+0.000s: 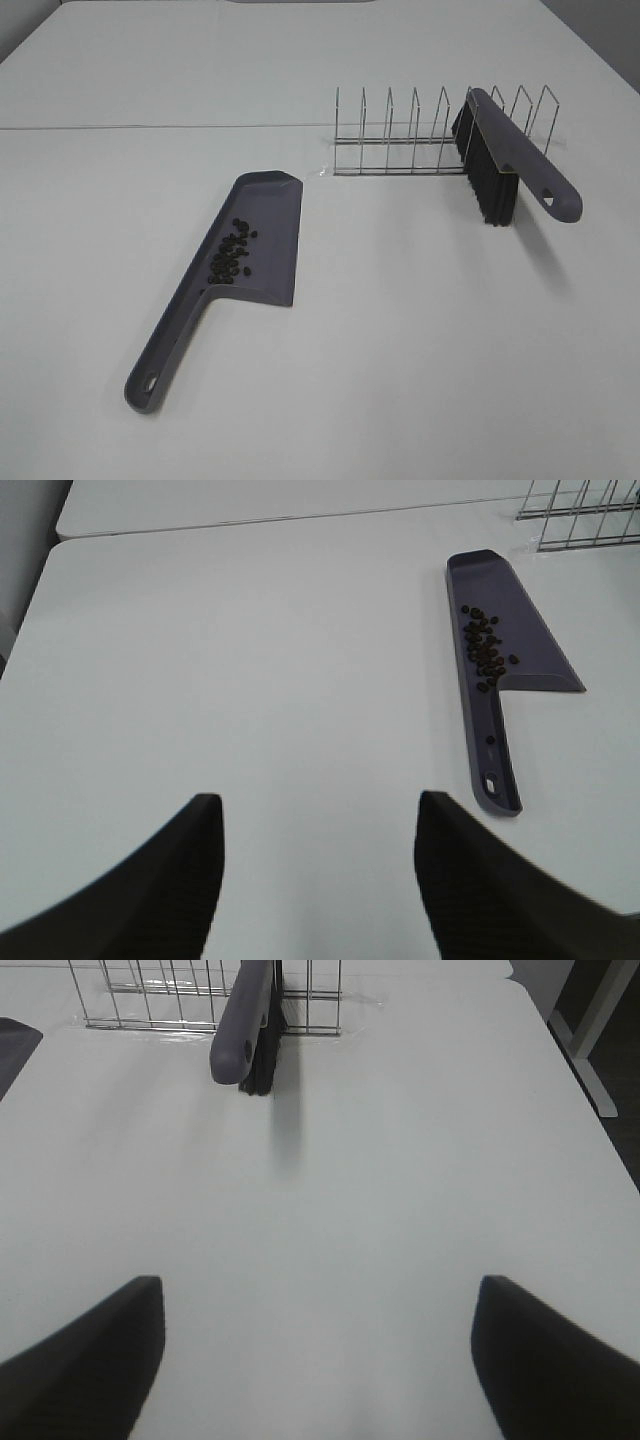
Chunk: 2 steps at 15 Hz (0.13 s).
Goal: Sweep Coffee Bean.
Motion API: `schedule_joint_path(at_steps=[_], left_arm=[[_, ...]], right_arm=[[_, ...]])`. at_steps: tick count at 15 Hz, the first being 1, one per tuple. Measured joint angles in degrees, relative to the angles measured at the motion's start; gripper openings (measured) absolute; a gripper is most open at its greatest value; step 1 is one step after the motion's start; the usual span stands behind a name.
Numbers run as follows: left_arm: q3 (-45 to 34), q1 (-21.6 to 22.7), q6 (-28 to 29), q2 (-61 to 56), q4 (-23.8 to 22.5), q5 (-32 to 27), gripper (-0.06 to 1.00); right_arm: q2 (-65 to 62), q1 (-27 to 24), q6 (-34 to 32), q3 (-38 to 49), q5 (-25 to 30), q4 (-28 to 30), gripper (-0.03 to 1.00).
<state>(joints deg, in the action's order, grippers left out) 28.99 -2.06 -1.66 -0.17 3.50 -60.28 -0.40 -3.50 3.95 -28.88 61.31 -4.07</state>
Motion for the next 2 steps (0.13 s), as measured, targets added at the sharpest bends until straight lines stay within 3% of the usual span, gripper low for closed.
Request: schedule_joint_path(at_steps=[2], left_arm=[[0.0, 0.0, 0.0, 0.0, 0.0, 0.0, 0.56]], right_arm=[[0.0, 0.0, 0.0, 0.0, 0.0, 0.0, 0.79]])
